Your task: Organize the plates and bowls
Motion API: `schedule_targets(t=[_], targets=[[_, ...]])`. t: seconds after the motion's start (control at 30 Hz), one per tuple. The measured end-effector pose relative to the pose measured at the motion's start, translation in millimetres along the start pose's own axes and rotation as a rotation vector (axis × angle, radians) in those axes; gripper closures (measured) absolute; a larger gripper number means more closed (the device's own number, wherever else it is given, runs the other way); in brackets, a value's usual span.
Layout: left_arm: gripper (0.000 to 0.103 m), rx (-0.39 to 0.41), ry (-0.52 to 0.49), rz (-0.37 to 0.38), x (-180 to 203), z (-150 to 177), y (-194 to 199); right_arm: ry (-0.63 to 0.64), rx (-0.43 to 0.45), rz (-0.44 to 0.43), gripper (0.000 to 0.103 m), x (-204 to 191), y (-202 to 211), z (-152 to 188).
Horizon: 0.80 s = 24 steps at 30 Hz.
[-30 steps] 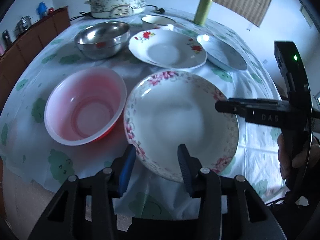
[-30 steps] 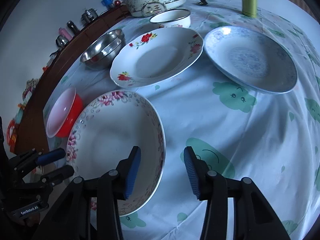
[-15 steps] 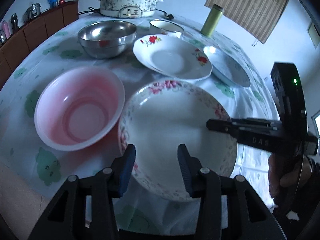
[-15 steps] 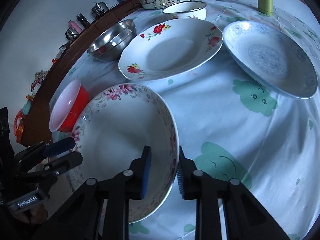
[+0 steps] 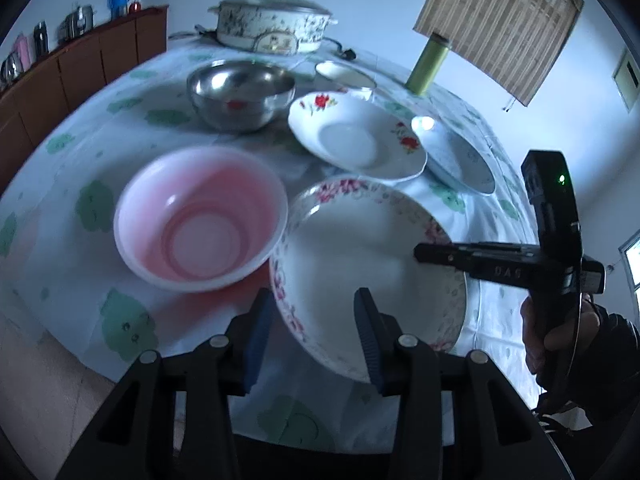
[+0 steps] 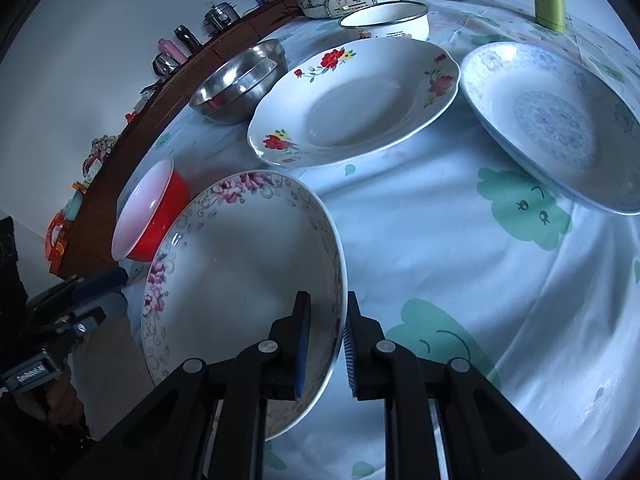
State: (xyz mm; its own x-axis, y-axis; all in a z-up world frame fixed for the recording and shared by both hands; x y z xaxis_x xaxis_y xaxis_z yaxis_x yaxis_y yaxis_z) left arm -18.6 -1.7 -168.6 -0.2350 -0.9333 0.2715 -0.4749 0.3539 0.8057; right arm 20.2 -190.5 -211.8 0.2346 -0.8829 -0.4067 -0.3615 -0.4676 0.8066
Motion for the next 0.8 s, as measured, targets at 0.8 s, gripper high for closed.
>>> schedule_targets(t=[0.8], targets=[[0.062, -0.101, -0.056, 0.076, 28, 6, -51, -0.085, -0.034, -0.021, 0.085, 19, 31, 45]])
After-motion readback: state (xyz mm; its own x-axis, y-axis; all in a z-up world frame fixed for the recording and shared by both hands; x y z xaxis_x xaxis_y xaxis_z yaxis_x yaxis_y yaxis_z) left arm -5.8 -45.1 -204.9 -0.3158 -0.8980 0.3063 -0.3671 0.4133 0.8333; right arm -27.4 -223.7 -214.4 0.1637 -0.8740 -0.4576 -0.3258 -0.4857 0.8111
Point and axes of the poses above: each gripper's, at about its wrist camera, not at the fingertips, and y roughly against the way its jaws point, x to its right, z to its underside, the point moved 4 cm from there along -y, roughly the way its jaws point, and after that the axes turned 2 degrees about x, right-handed, at the moved point
